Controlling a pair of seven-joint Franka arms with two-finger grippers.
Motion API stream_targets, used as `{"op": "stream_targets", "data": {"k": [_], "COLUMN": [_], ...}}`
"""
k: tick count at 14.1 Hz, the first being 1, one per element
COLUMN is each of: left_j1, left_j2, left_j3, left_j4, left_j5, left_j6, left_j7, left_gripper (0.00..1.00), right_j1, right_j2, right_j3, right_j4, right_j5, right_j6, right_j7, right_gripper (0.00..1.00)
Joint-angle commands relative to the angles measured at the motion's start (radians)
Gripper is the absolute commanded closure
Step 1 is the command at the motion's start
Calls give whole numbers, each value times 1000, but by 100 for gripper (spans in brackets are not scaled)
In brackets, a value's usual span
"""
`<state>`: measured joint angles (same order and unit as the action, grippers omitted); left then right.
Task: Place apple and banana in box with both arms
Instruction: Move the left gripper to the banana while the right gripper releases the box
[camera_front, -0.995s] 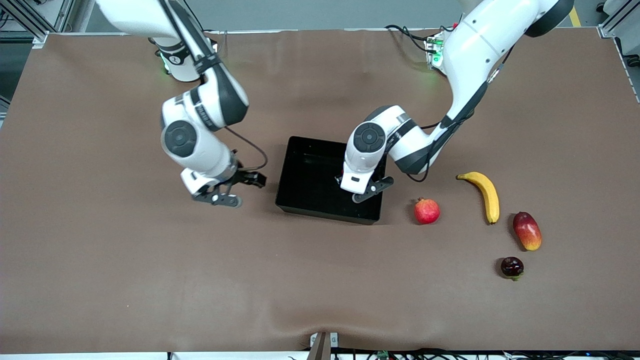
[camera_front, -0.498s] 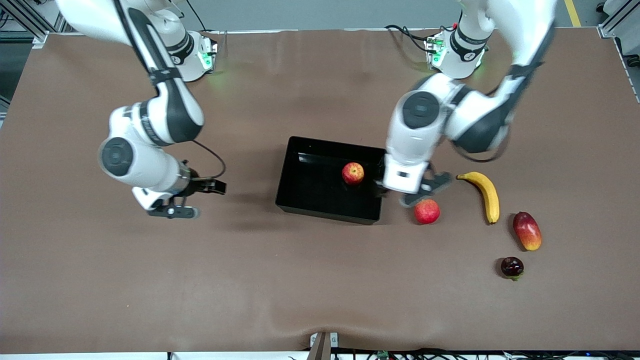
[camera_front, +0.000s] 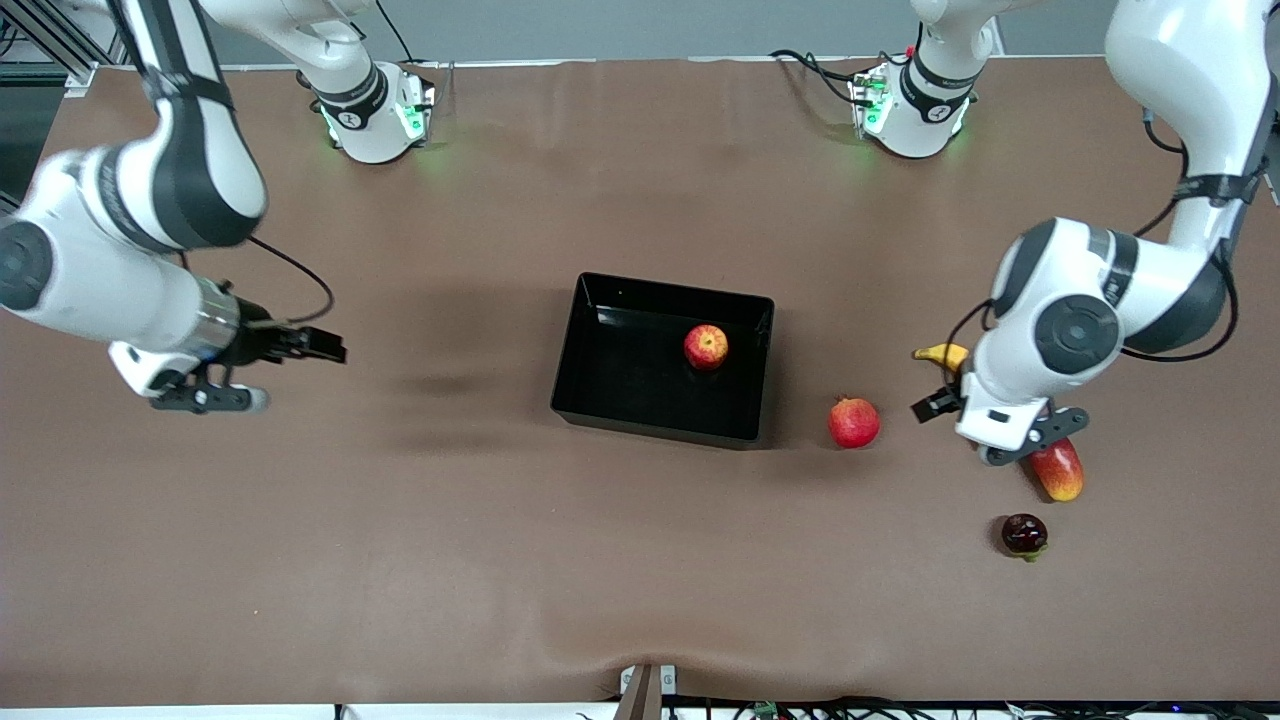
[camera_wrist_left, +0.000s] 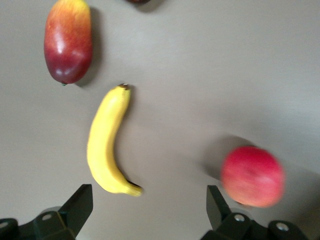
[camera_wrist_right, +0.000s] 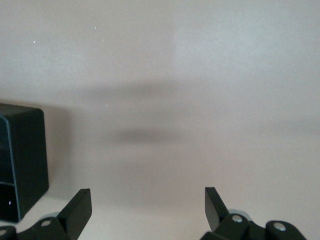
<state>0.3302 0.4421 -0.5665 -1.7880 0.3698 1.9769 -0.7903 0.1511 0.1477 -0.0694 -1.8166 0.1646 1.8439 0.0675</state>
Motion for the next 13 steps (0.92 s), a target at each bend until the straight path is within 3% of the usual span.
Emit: {"op": "stream_targets", "data": {"k": [1,4,7,10,11,13], "left_j1": [96,177,232,262,279,285], "left_j2": [-19,23,55,108,130,139], "left_j3": [-13,-12,-9,-9,-9,-10], "left_j4": [-147,-255,-275,-272,-272,-269], "left_j5": [23,29,113,167,185,196], "left_j6": [132,287,304,348,374,382], "left_j7": [49,135,151,151,151,149], "left_gripper": [0,0,0,0,5,81], "right_j1": [-40,-85,-105,-131,-133,-134], "right_j2": [-74,-132,-140,-143,-154,-184], "right_j3": [5,7,16,16,11,10], "right_j4": [11,60,222,269,269,264], "right_j5": [-39,-97,-157,-160,-160,-162], "right_j6": [-79,-217,-395,-431,-430,-416], "right_j7": [-14,-15,-14,-15,-15,-17], "right_gripper": [0,0,0,0,0,0]}}
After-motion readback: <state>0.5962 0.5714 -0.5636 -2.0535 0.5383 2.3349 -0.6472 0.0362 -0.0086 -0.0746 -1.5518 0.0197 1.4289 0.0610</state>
